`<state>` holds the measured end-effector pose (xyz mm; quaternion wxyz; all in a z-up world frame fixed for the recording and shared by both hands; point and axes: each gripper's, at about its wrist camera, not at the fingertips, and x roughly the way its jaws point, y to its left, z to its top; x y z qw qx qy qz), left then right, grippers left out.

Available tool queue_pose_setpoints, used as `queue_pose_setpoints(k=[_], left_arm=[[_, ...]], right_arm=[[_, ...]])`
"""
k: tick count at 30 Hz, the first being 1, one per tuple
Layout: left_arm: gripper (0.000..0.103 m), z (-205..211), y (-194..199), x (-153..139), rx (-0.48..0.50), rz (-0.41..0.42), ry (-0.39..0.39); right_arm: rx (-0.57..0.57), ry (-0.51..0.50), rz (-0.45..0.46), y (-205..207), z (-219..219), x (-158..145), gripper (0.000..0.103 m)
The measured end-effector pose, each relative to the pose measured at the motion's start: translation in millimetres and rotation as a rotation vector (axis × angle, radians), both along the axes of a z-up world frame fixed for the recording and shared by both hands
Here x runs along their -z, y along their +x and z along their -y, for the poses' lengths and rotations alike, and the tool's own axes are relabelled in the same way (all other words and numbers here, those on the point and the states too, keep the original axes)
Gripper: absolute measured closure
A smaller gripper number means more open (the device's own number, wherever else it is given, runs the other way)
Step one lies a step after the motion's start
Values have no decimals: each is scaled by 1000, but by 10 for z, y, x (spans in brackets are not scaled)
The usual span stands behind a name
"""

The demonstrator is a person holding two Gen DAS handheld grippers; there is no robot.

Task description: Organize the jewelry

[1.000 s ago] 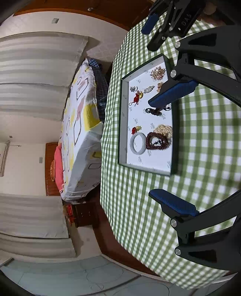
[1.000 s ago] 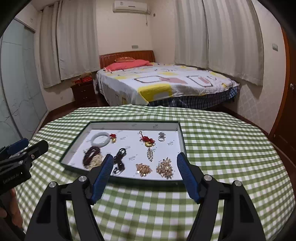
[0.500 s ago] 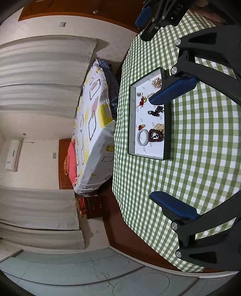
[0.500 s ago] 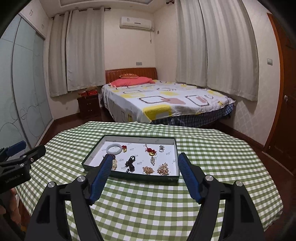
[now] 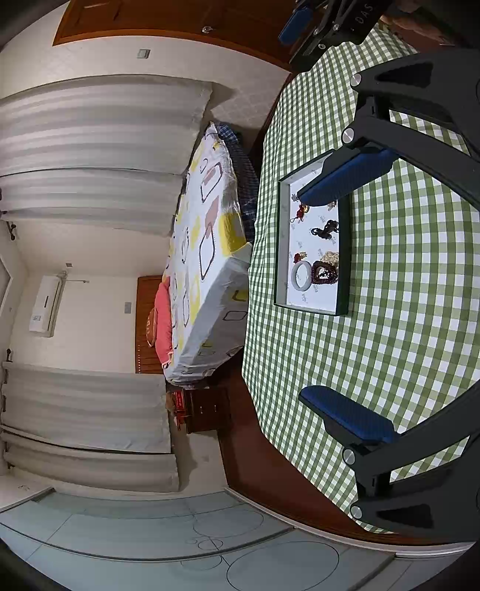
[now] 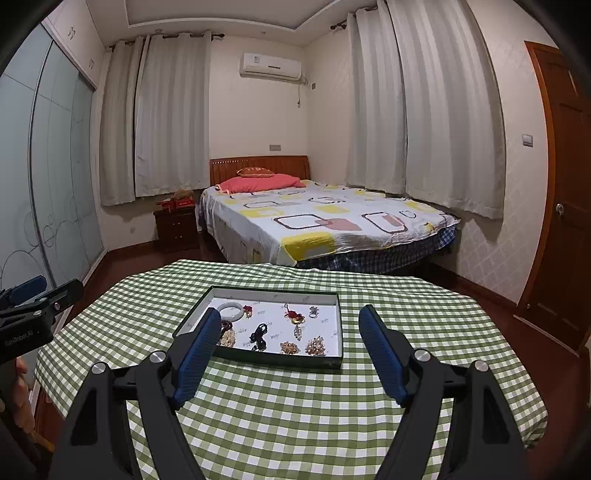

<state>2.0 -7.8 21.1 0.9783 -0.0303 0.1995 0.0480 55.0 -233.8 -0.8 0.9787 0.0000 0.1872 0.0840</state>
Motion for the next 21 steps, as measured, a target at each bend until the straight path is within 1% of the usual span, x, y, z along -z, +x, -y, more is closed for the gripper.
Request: queue_pose_setpoints(k=[9, 21], left_arm=[[8, -8, -79, -46, -2, 20, 8], [8, -20, -83, -35, -2, 19, 5]], right_arm=[[4, -2, 8, -47, -4, -1, 28], [7, 0, 10, -53, -5, 8, 28]])
